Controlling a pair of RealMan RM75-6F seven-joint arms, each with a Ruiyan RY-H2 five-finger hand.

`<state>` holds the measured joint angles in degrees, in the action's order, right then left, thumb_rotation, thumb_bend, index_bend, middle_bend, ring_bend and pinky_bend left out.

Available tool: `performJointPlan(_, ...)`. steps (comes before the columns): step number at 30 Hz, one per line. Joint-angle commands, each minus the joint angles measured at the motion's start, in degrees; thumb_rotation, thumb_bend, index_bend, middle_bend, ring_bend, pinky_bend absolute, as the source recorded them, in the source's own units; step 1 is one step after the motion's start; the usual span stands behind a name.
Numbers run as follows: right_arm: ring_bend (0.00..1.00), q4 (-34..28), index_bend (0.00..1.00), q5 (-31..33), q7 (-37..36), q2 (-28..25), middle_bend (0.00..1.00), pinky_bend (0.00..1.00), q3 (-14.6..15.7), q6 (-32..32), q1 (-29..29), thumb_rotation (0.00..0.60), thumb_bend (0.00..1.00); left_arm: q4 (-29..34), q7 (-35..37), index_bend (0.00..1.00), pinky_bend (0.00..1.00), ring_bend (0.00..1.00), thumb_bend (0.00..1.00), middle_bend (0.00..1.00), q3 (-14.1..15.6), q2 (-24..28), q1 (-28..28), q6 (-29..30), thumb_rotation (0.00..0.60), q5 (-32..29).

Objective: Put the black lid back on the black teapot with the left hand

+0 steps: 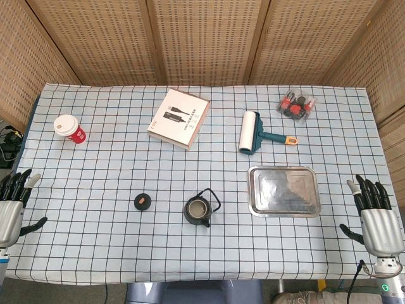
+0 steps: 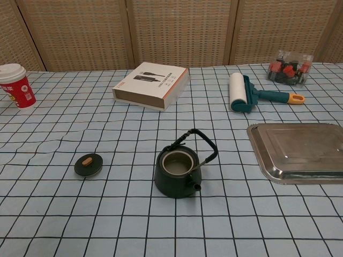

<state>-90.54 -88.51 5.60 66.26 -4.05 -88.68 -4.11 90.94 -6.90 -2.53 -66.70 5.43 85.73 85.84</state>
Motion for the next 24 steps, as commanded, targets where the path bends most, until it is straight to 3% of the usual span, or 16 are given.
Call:
performJointPlan(1, 0.00, -0.01, 0.00, -0.03, 0.02, 0.00, 0.00, 0.00, 0.00, 0.05, -0.01, 0.600, 0.04, 0.08, -0.21, 0.00, 0.00, 0.00, 0.13, 0.00, 0.02, 0.01, 0.05, -0.15, 0.600, -0.13)
performJointPlan(20, 0.00, -0.25, 0.00, 1.09, -0.12, -0.28, 0.00, 0.00, -0.02, 1.45, -0.17, 0.600, 0.04, 0.41, -0.42, 0.00, 0.00, 0.00, 0.13, 0.00, 0.04, -0.47, 0.81, -1.32, 0.600, -0.02)
performJointPlan(24, 0.00, -0.08, 0.00, 1.74, -1.02, -0.50, 0.00, 0.00, -0.28, 1.72, -0.17, 0.600, 0.04, 0.83, -0.81, 0.07, 0.00, 0.00, 0.13, 0.00, -0.20, -0.87, 1.92, -2.64, 0.600, 0.22)
